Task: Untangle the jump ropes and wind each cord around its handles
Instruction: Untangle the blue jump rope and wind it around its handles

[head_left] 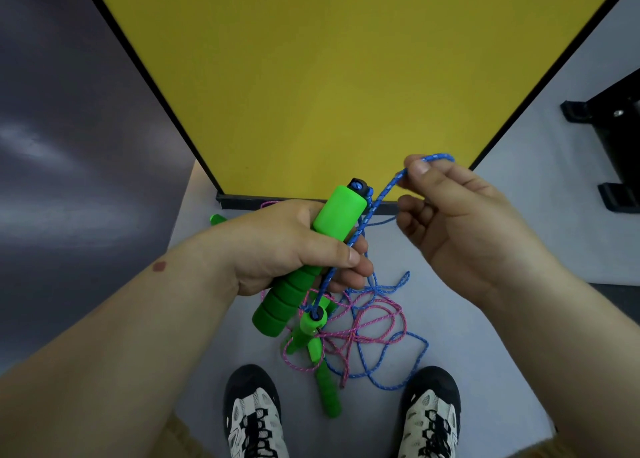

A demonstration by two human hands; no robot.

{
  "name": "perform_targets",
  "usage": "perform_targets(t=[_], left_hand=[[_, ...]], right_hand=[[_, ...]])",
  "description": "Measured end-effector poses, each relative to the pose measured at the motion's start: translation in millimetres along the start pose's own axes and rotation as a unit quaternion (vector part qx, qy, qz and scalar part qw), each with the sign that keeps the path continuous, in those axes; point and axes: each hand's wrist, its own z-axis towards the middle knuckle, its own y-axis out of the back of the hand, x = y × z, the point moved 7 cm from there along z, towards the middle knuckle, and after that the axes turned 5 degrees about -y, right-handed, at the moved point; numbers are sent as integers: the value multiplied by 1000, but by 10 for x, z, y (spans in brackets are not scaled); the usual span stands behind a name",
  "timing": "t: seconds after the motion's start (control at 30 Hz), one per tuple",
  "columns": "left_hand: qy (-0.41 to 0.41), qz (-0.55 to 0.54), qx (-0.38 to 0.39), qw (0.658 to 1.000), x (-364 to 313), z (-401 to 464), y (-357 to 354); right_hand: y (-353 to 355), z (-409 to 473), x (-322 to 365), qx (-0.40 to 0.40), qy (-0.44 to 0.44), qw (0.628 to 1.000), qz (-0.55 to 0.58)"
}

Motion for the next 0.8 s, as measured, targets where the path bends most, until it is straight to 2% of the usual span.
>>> perform_targets(t=[0.13, 0.43, 0.53, 0.73, 0.8], left_hand=[[-1, -2, 8, 1000, 1, 1, -18], [-4, -2, 3, 1000, -1, 5, -13], [-8, -2, -8, 1000, -10, 9, -2], [-2, -5, -12, 1000, 1, 12, -2], [-2, -7, -13, 1000, -4, 9, 4]], right_hand=[[-137, -48, -125, 59, -38, 997, -38], [71, 10, 110, -35, 47, 998, 3], [100, 6, 126, -46, 50, 998, 15], [-148, -60, -129, 55, -33, 997, -30], [-157, -63, -141, 56, -30, 997, -46]])
